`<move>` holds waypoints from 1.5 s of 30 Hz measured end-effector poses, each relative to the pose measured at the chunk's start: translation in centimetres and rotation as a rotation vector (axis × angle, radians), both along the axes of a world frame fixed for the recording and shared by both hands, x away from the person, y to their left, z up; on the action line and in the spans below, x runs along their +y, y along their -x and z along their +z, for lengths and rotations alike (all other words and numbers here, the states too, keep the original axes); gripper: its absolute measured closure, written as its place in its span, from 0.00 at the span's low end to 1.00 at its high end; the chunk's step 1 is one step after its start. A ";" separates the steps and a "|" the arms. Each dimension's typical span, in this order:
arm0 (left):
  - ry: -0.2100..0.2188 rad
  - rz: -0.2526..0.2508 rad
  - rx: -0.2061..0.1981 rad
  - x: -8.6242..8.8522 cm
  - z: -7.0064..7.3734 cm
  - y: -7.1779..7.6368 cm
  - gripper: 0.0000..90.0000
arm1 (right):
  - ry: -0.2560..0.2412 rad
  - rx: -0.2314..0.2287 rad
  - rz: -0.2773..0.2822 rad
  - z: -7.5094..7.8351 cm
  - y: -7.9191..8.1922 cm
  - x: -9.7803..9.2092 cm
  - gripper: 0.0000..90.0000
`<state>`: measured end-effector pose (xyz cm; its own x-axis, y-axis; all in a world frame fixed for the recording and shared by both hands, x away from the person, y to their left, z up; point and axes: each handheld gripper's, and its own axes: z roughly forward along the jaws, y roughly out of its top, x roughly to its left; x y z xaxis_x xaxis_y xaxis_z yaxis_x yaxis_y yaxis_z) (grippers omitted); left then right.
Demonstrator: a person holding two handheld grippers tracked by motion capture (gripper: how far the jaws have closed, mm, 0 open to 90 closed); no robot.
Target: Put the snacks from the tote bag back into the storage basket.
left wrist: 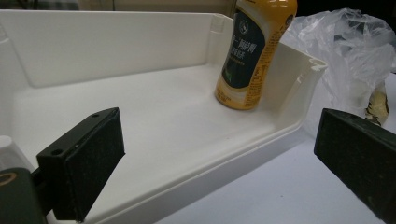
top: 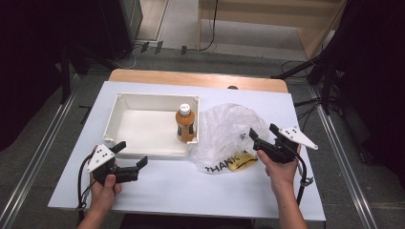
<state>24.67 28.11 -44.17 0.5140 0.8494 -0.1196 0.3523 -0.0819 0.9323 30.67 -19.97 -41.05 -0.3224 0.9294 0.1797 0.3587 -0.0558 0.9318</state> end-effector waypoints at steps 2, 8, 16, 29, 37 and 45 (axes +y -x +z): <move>0.001 0.000 0.000 0.0 0.0 0.0 0.02 | 0.000 -0.001 -0.005 -0.1 0.2 -0.4 0.24; 0.002 0.001 -0.005 0.1 0.1 0.0 0.02 | 0.006 0.001 -0.027 -0.5 0.6 -1.5 0.24; 0.007 0.006 -0.005 0.1 0.1 0.0 0.02 | 0.027 0.004 -0.043 -1.1 1.3 -2.7 0.24; 0.007 0.007 -0.008 0.4 0.2 0.0 0.02 | 0.031 0.000 -0.062 -1.6 2.4 -4.6 0.24; 0.010 0.012 -0.011 0.6 0.2 0.0 0.02 | 0.030 0.003 -0.090 -2.1 3.1 -6.0 0.24; 0.012 0.013 -0.011 0.7 0.3 -0.1 0.02 | 0.012 0.020 -0.127 -2.9 4.2 -8.1 0.24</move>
<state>24.80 28.78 -43.91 0.5041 0.8547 -0.1240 0.3428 -0.0662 0.9371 26.52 -28.04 -43.99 -0.1987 0.9645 0.1737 0.3681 -0.0907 0.9253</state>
